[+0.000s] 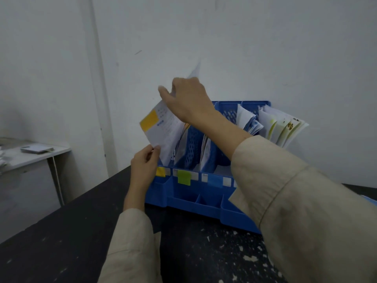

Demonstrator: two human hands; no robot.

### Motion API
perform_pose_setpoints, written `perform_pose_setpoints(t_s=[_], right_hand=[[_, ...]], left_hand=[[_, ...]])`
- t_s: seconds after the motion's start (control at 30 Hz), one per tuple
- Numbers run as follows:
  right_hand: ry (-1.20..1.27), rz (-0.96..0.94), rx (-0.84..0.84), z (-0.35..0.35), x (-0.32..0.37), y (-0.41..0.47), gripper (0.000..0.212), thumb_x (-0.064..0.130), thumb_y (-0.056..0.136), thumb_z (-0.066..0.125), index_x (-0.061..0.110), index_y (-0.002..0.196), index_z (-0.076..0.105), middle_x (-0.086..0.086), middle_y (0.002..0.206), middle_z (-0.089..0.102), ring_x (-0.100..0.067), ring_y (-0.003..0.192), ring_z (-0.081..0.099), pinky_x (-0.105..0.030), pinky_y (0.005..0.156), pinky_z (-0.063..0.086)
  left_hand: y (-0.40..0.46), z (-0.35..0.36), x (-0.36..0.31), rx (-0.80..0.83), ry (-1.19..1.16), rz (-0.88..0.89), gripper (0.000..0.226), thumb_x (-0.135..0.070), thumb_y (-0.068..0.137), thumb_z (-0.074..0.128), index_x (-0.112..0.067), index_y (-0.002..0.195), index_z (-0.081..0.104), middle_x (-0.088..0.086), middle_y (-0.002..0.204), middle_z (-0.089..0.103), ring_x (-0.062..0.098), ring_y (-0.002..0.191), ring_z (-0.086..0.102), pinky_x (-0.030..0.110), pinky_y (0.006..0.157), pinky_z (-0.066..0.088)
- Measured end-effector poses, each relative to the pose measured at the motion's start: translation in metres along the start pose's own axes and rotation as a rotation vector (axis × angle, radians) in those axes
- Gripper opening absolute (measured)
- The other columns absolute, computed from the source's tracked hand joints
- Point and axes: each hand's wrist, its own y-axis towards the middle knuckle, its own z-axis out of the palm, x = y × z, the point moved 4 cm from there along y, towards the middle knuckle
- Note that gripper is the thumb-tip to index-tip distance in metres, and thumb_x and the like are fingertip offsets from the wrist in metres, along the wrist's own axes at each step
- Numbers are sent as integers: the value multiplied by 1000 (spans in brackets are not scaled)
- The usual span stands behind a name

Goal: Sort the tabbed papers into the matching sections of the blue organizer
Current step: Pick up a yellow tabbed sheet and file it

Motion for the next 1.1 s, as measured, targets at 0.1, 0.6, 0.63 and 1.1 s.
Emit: perform_pose_setpoints(t_s=[0.1,0.6,0.63,1.1], right_hand=[[129,31,125,8,-10,-6,52,51,97,34,18,138,36,-11,100,55,-26,93,53,-32,74,39],[-374,-157,79,51,-25,-27,35,25,90,61,13,123,53,-10,118,53,-24,107,51,-33,75,51],[-465,-157,19,52,-27,-27,35,21,82,70,14,114,58,-10,116,55,-25,101,54,-31,68,51],[-1182,-495,469,88,-28,-49,22,15,97,46,13,108,65,-3,106,66,-31,119,48,-61,113,5]], left_hand=[[-1,5,1,29,82,-21,42,-19,98,48,-11,59,34,1,53,34,4,45,30,16,43,20],[0,24,26,161,264,-59,28,-52,86,48,-38,103,66,-15,91,66,18,98,62,63,101,34],[0,21,25,144,255,-43,25,-51,86,49,-41,101,65,-15,95,66,16,101,61,62,102,34],[-11,-4,54,37,129,-258,29,-26,96,51,-20,123,59,1,126,57,17,118,50,30,96,41]])
